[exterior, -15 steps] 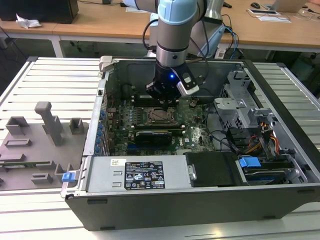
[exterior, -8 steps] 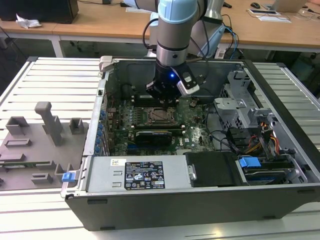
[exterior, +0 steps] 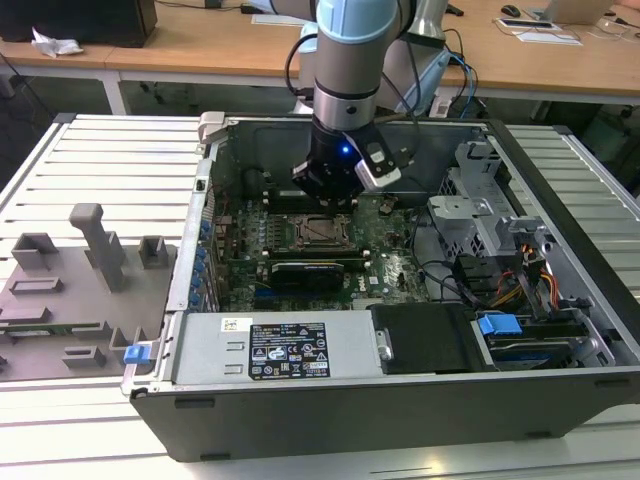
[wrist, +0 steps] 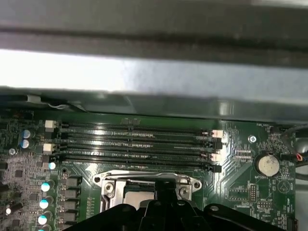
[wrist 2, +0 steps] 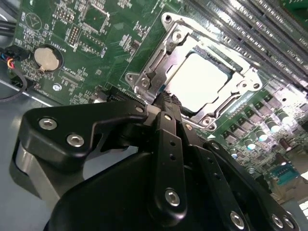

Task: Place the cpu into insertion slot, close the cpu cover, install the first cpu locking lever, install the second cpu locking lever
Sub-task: 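Install the second cpu locking lever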

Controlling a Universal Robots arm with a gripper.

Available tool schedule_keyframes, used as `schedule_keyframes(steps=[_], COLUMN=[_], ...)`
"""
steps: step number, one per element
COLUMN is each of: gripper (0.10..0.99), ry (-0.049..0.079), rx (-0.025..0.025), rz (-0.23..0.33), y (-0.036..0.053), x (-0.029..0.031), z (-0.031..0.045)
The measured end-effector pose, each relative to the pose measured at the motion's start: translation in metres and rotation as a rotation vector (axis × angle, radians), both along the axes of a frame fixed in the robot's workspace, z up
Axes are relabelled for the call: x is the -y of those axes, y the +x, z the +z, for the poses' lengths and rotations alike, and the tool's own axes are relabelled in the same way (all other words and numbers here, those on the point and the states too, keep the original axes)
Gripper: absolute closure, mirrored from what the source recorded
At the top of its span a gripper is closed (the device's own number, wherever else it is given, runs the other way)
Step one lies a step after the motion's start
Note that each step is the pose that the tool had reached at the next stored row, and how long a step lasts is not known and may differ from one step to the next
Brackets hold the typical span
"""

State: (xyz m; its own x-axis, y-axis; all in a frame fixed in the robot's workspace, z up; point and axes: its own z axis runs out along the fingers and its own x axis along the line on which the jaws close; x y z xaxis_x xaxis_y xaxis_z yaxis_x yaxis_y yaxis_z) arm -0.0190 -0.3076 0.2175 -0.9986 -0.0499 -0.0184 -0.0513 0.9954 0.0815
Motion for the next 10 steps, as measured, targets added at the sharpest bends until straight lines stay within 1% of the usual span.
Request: schedule_keyframes(steps=[4,7,9,10], gripper=[0.98,0.98,0.98,0.98], ry=[0.0,0.0,0.0,0.0], rx=[-0.0001,0.0,0.0,0.0], rz=[0.0,0.0,0.0,0.0], y=[-0.0001,0.0,0.0,0.0], x=[0.0024,0.0024,0.0024,0.0024], z=[0.0003,0.0049,0.009,0.0123])
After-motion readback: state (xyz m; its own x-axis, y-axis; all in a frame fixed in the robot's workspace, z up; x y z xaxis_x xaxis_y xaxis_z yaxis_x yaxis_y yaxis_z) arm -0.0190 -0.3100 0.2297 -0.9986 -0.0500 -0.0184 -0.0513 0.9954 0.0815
